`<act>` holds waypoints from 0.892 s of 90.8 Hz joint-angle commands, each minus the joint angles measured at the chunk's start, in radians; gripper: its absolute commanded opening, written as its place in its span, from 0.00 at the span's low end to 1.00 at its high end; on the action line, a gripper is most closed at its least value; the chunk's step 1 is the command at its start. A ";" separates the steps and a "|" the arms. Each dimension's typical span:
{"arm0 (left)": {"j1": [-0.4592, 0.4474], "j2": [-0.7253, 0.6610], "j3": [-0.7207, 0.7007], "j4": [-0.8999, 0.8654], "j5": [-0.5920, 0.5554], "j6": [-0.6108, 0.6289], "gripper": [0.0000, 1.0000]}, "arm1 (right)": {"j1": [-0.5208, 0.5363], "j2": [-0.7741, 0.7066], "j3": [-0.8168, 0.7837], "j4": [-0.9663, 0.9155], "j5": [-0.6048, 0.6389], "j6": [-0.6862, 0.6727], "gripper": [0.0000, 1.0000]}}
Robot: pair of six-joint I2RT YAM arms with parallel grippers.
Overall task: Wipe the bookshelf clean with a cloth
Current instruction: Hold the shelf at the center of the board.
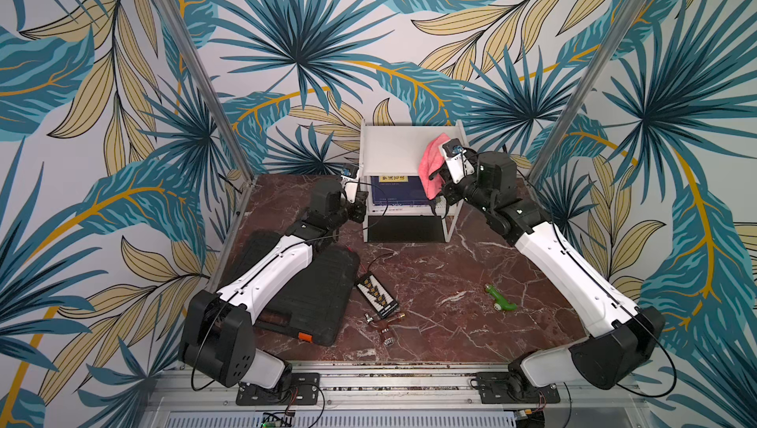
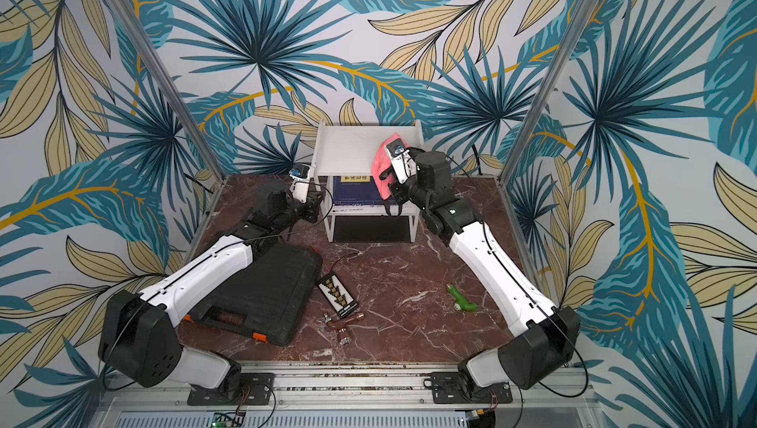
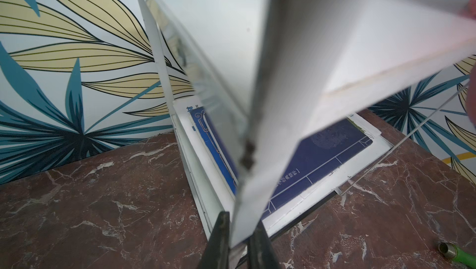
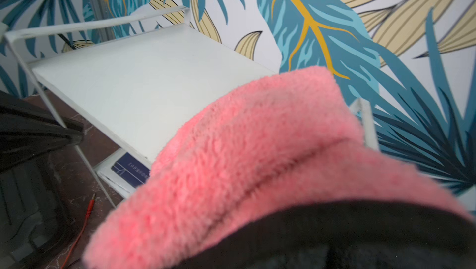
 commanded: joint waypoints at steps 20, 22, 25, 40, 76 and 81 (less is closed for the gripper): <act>0.049 0.035 0.048 -0.128 -0.088 -0.070 0.00 | -0.050 0.229 0.152 -0.232 0.113 0.232 0.00; 0.050 0.036 0.049 -0.128 -0.088 -0.068 0.00 | -0.050 0.252 0.208 -0.237 0.124 0.249 0.00; 0.050 0.035 0.049 -0.130 -0.089 -0.063 0.00 | -0.050 0.292 0.281 -0.252 0.145 0.275 0.00; 0.059 0.028 0.045 -0.130 -0.086 -0.051 0.00 | -0.053 0.535 0.662 -0.409 0.259 0.322 0.00; 0.060 0.024 0.031 -0.135 -0.067 -0.045 0.00 | -0.055 0.978 1.464 -0.715 0.202 0.371 0.00; 0.060 0.012 0.027 -0.147 -0.062 -0.033 0.00 | -0.055 0.983 1.549 -0.799 0.185 0.339 0.00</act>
